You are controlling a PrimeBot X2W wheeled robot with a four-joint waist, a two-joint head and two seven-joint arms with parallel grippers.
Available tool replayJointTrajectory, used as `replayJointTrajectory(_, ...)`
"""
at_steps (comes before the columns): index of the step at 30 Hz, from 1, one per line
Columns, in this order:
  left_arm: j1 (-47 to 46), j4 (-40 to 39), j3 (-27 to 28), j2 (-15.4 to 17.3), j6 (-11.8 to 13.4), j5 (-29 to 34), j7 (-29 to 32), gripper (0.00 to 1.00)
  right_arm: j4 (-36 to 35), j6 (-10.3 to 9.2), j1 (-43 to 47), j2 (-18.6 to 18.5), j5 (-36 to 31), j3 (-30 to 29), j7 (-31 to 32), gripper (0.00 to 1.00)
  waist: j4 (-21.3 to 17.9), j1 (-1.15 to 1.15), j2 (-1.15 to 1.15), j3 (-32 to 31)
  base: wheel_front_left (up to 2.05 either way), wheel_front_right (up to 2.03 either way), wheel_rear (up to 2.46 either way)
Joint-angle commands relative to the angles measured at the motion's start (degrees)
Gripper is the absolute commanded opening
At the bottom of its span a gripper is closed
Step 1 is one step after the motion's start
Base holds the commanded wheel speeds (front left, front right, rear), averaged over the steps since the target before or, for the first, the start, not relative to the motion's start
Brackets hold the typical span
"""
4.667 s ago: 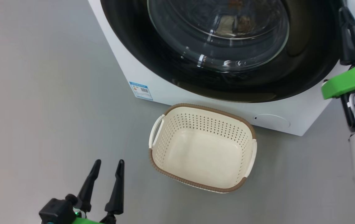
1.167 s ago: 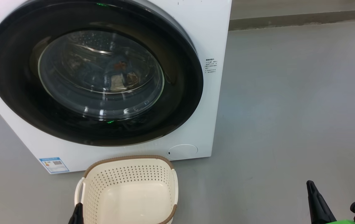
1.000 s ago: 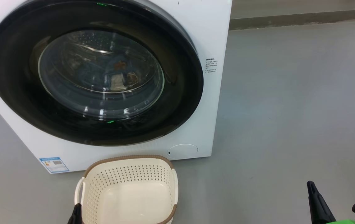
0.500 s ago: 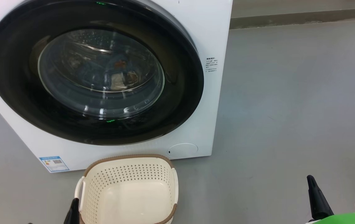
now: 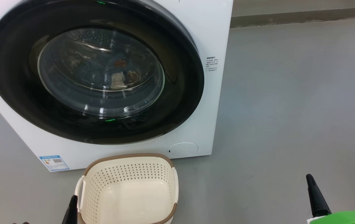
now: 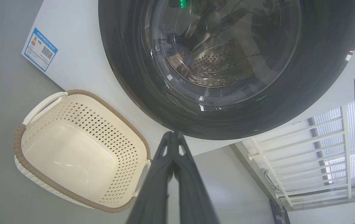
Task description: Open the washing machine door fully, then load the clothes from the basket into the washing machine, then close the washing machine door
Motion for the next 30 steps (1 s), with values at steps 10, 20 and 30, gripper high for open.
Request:
replayJointTrajectory(10,-4.00,-0.59,2.30,1.11,-0.11,-7.13,1.88,0.00,-0.45,-0.21,-3.79,-0.69,8.41,1.01,1.89,0.00,0.04,0.00,0.00,0.16,0.00,0.00,0.00)
replayJointTrajectory(20,-5.20,-0.14,3.10,1.20,-0.12,-13.14,3.58,0.00,0.28,-0.24,-4.86,-0.78,15.64,1.14,3.59,0.00,0.08,0.00,0.00,0.32,0.00,0.00,0.00)
replayJointTrajectory(30,-6.40,0.31,3.92,1.26,-0.14,-19.14,5.29,0.00,1.02,-0.27,-5.93,-0.88,22.87,1.26,5.28,0.00,0.13,0.00,0.00,0.48,0.00,0.00,0.00)
